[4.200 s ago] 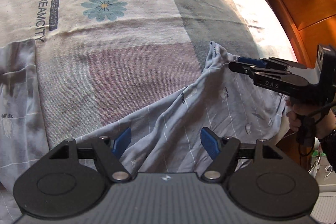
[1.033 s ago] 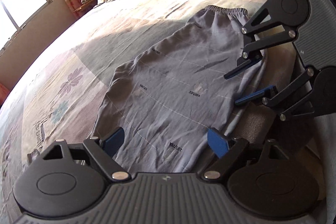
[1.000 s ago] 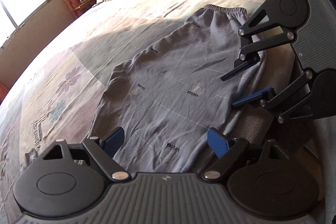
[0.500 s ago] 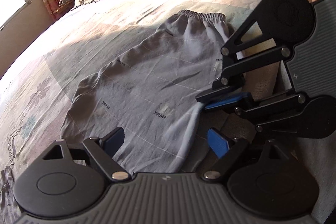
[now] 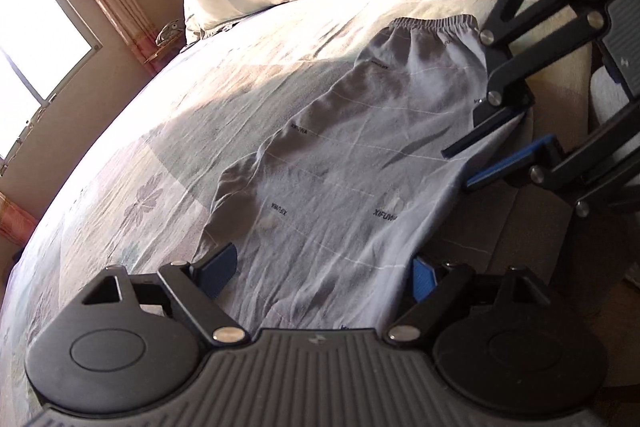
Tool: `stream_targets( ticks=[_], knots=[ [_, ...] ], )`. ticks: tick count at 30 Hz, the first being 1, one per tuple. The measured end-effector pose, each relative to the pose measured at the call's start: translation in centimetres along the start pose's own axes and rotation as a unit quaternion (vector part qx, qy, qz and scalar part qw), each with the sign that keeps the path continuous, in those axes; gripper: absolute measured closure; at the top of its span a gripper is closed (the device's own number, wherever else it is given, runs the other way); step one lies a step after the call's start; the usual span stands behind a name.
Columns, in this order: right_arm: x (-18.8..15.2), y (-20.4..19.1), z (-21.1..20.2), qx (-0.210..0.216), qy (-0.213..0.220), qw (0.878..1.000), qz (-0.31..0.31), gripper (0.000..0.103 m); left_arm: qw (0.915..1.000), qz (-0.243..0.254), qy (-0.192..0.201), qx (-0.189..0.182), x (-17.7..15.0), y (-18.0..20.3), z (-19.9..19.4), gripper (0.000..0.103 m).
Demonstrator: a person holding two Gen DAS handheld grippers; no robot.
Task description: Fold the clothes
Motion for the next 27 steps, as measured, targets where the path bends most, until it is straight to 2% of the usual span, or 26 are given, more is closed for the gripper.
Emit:
stream_targets(
  ticks=[2,5,8,12,17,22,23,24,25,26,27],
  knots=[
    [0.1,-0.7,0.7,-0.001,0.0,1.0,0.002,0.07,1.0,-0.002,0.003,0.0,0.2,-0.2,-0.3,0.016],
    [0.2,-0.9,1.8,-0.017,-0.005,1.0,0.01,0.071,0.9998,0.02,-0.009,0.001,-0.3,0.2,-0.3,0.016],
    [-0.1,0.0,1.9,-0.033,-0.014,0.999,0.025,0.08,0.9965,0.074,-0.04,0.006,-1.8,1.0,-0.2,0.016],
    [-1.1,1.1,1.8,-0.041,-0.024,0.998,0.041,0.08,0.9866,0.151,-0.052,0.034,-3.2,1.9,-0.5,0.016],
    [-0.2,0.1,1.9,-0.036,-0.003,0.999,0.021,0.08,0.9813,0.175,-0.059,0.054,-2.9,2.3,-0.5,0.015],
    [1.8,-1.6,2.3,-0.019,0.018,1.0,-0.004,0.08,0.9776,0.192,-0.065,0.057,-2.6,2.7,-0.8,0.015],
    [2.1,-1.8,2.4,-0.013,0.019,1.0,-0.007,0.085,0.9785,0.186,-0.068,0.055,-2.7,2.6,-0.8,0.015],
    [2.2,-1.9,2.4,-0.008,0.02,1.0,-0.007,0.099,0.9799,0.178,-0.071,0.054,-2.8,2.5,-0.9,0.015],
    [2.3,-1.9,2.2,-0.003,0.02,1.0,-0.008,0.101,0.9819,0.168,-0.072,0.05,-2.9,2.4,-1.1,0.022],
    [2.5,-2.0,2.0,0.003,0.02,1.0,-0.013,0.101,0.9841,0.156,-0.073,0.044,-2.9,2.3,-1.2,0.035],
    [2.5,-1.9,1.8,0.006,0.022,1.0,-0.016,0.101,0.9859,0.146,-0.073,0.039,-2.8,2.2,-1.5,0.041]
  ],
)
Point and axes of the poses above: each gripper's, at about its wrist camera, not at the fingertips, and z roughly the way its jaws point, y to its right, x to its top, the point moved 10 cm from there along z, roughly the way its jaws point, and after that the axes turned 12 degrees about -x, right-handed, at the moved point
